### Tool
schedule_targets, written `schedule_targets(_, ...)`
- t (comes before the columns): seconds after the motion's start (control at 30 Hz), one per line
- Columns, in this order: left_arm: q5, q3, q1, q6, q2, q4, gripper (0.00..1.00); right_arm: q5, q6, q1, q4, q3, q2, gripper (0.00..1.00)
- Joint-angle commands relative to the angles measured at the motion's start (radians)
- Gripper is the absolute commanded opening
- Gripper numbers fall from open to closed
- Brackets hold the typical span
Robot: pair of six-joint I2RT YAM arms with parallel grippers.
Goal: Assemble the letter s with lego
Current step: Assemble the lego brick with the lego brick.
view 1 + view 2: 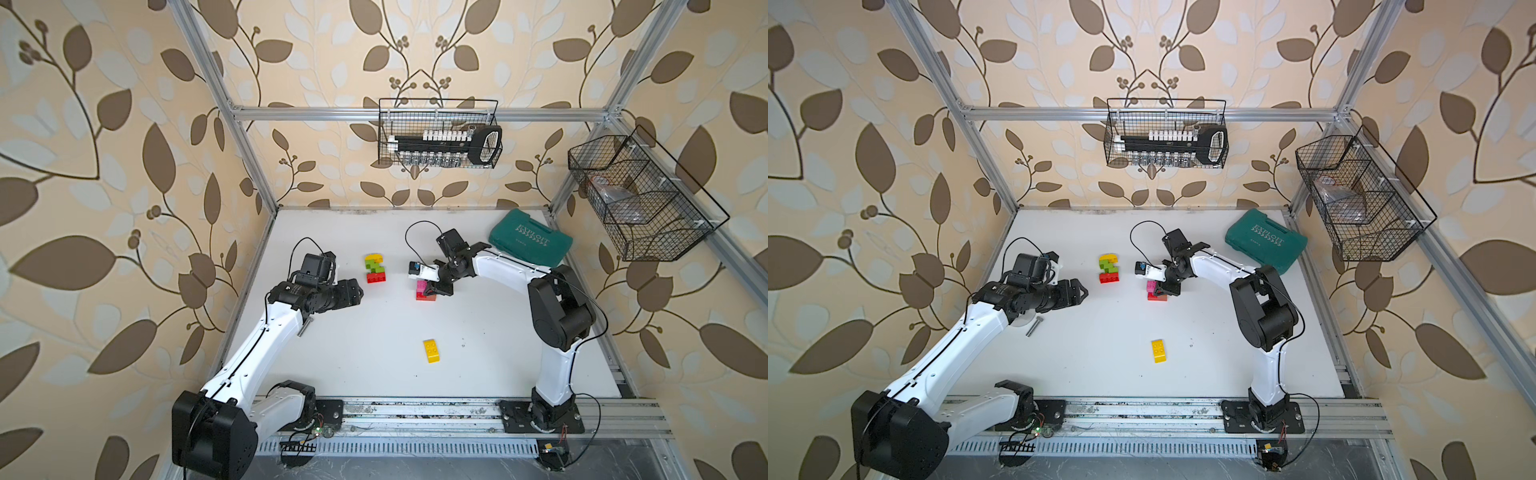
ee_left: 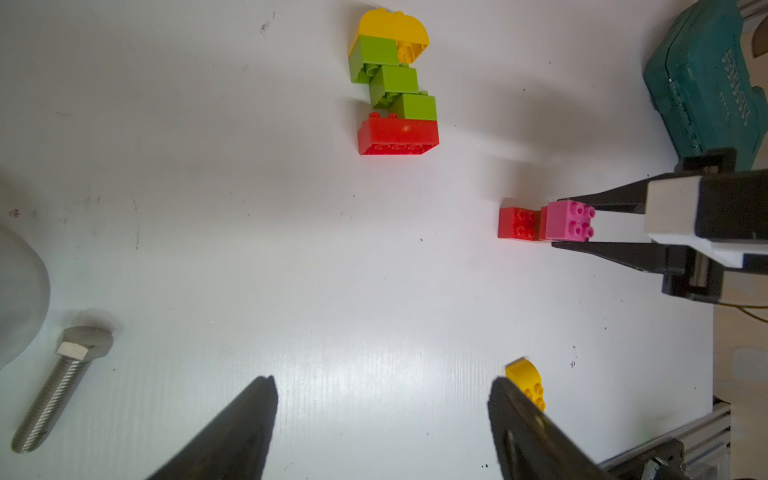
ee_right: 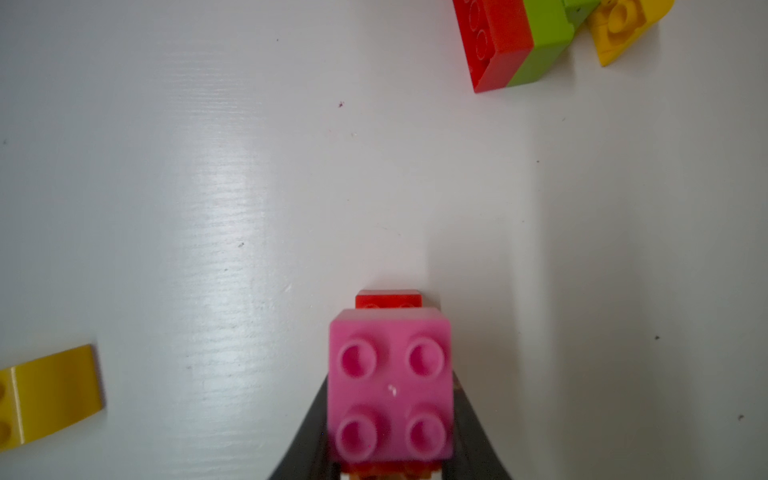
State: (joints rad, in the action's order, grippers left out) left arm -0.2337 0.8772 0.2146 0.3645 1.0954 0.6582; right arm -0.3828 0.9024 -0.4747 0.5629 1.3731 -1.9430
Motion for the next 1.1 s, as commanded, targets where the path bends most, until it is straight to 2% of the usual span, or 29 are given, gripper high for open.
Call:
schedule_targets(0.0,0.01,0.002,-0.009,-0.027,-0.009,0.0,0.83,-0.008,-0.014,0.008,0.018,-0.043,0.013,0.02)
schedule_targets(0.27,0.014,0.002,-0.01,-0.026,-0.01,0.001,0.85,-0.013,-0.028,0.011,0.0,-0.053,0.036,0.07)
schedule_targets(0.4,0.02,0.002,-0.01,-0.023,-0.012,0.0,0.86,-0.022,-0.042,0.004,0.007,-0.025,0.056,0.17)
schedule_targets(0.57,0.028,-0.001,-0.011,-0.021,-0.018,0.0,0.88,-0.033,-0.066,-0.001,-0.014,-0.025,0.074,0.35)
schedule_targets(0.73,0.035,-0.001,-0.011,-0.02,-0.02,0.001,0.89,-0.037,-0.077,0.0,-0.024,-0.027,0.085,0.45)
schedule_targets(0.9,0.041,-0.001,-0.012,-0.019,-0.025,0.004,0.9,-0.024,-0.091,0.001,-0.019,-0.02,0.11,0.49)
schedule_targets(1.07,0.043,-0.004,-0.014,-0.015,-0.035,0.001,0.9,0.034,-0.183,0.007,-0.028,-0.087,0.277,0.51)
